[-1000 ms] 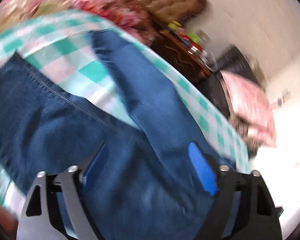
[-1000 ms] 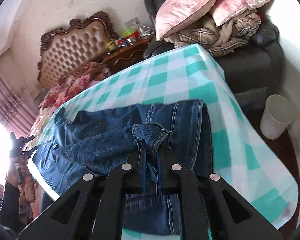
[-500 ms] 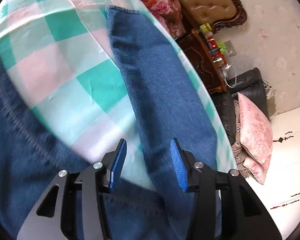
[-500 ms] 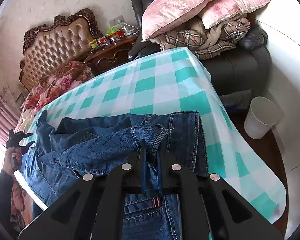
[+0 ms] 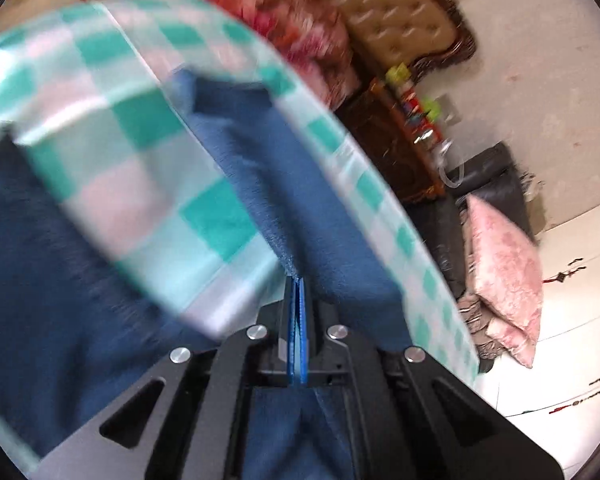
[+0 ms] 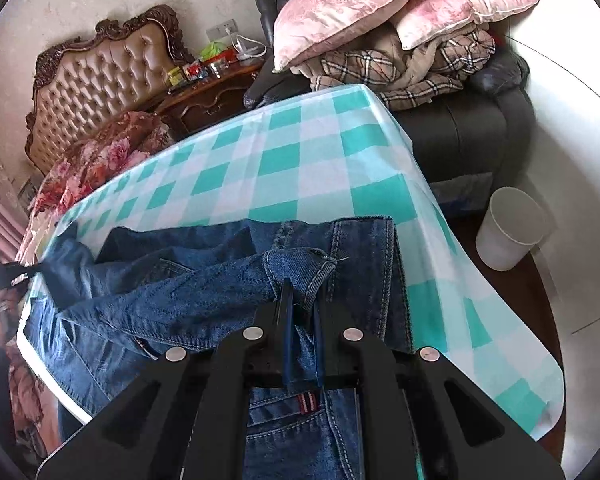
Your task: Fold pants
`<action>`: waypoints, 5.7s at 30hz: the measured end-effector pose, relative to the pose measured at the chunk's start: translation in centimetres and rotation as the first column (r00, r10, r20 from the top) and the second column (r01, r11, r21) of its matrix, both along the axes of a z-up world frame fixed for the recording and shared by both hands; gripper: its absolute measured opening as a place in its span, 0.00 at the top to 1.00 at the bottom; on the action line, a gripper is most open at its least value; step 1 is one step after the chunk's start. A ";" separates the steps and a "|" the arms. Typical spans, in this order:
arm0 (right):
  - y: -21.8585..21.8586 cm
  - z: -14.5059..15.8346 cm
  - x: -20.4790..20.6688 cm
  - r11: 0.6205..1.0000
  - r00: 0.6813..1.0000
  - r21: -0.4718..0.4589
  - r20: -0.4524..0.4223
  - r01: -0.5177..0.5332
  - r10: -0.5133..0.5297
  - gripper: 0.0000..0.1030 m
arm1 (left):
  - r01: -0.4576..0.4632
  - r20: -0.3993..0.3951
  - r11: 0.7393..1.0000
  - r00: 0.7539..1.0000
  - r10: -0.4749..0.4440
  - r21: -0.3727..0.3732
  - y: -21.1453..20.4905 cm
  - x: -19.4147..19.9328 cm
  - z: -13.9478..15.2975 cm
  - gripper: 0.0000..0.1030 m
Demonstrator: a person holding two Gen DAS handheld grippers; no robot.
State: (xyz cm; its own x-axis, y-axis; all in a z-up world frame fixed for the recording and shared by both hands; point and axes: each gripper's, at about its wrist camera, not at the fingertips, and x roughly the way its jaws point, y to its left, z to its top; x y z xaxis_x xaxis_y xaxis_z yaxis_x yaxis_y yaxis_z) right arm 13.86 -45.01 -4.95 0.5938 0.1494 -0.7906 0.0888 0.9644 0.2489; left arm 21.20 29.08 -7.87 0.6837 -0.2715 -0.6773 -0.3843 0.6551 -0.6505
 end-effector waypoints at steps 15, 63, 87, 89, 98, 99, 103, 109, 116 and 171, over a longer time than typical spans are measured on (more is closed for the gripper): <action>-1.6 -0.4 -4.3 0.987 0.986 0.073 -0.097 0.146 -0.138 0.56 | -0.107 -0.048 0.994 0.993 0.107 0.011 -1.1 -17.8 -2.4 0.99; -0.7 -3.4 -7.0 0.948 0.938 0.039 -0.163 0.316 -0.306 0.78 | -0.097 -0.049 0.977 0.995 0.090 -0.191 -0.3 -20.3 -5.0 0.62; -0.7 -0.4 -7.8 0.963 0.956 -0.018 -0.112 0.270 -0.270 0.91 | -0.123 -0.131 0.990 0.985 0.113 -0.070 -1.5 -21.5 -5.1 1.00; -0.7 0.0 -7.6 0.964 0.959 -0.018 -0.093 0.267 -0.267 0.91 | -0.105 -0.113 0.993 0.989 0.098 -0.062 -1.5 -20.8 -5.0 1.00; 0.9 2.2 -1.8 0.978 0.975 -0.033 -0.075 0.208 -0.210 0.91 | -0.045 -0.093 0.997 0.995 0.039 -0.064 -1.4 -13.7 -1.6 1.00; 1.2 3.5 -0.4 0.982 0.981 -0.024 -0.058 0.185 -0.186 0.91 | -0.022 -0.069 0.999 0.997 0.019 -0.048 -1.4 -11.3 0.5 1.00; 2.2 11.0 5.2 0.988 0.986 -0.002 0.073 0.154 -0.153 0.91 | -0.028 0.048 0.999 0.998 0.026 0.037 -1.2 -6.2 8.5 1.00; 1.4 12.1 1.4 0.978 0.969 0.005 0.137 0.207 -0.206 0.91 | -0.018 0.116 0.992 0.993 0.004 0.124 -2.2 -11.0 10.5 1.00; -1.7 -0.9 -4.7 0.954 0.946 0.020 -0.142 0.298 -0.292 0.91 | -0.012 -0.147 0.998 0.989 0.021 0.057 -2.4 -17.9 -3.2 1.00; -1.6 -3.6 -5.2 0.945 0.926 -0.087 -0.191 0.314 -0.325 0.91 | -0.023 0.126 0.941 0.992 -0.021 0.339 9.2 -16.0 10.7 0.99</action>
State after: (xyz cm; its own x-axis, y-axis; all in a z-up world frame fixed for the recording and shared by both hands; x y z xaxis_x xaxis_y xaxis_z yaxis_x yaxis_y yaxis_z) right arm 8.63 -46.57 -8.53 0.4314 -0.0684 -0.8996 0.4372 0.8881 0.1421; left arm 5.25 38.26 2.86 0.7694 -0.0406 -0.6374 -0.3143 0.8448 -0.4331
